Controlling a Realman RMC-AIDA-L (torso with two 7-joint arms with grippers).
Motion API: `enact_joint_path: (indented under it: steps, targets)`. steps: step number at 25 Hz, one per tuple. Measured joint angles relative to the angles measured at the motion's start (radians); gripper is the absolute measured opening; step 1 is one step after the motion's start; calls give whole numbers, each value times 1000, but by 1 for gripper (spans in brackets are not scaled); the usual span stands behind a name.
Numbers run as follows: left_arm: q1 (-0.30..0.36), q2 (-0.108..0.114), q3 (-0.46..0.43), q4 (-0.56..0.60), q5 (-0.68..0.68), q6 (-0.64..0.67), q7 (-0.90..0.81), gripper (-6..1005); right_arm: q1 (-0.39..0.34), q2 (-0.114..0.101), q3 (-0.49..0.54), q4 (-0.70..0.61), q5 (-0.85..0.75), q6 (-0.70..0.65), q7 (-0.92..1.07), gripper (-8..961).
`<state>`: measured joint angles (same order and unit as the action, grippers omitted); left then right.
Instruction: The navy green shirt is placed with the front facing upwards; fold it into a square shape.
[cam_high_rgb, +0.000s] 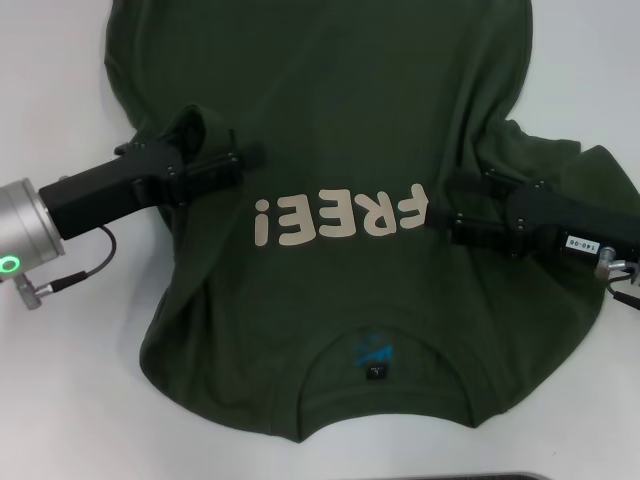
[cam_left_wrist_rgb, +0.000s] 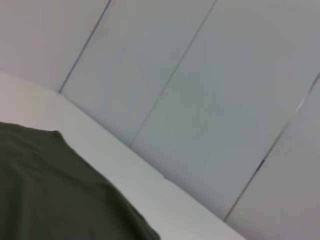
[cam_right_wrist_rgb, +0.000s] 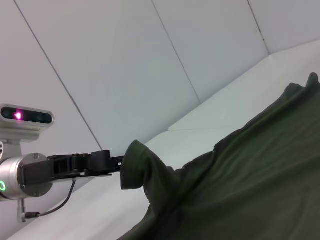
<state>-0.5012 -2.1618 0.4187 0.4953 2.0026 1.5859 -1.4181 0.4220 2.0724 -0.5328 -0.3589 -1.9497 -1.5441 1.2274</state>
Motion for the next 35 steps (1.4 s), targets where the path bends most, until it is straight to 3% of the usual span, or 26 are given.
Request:
enact_joint_path:
  steps: [16,35]
  targets:
    - [-9,-3,31,-68,-4,17,210,876,-1,2,1,3,0,-5,-3,912]
    - [-17,-2,20,-74,-5,-6,165,875,-1,3,1,1,0,-7,-2,912]
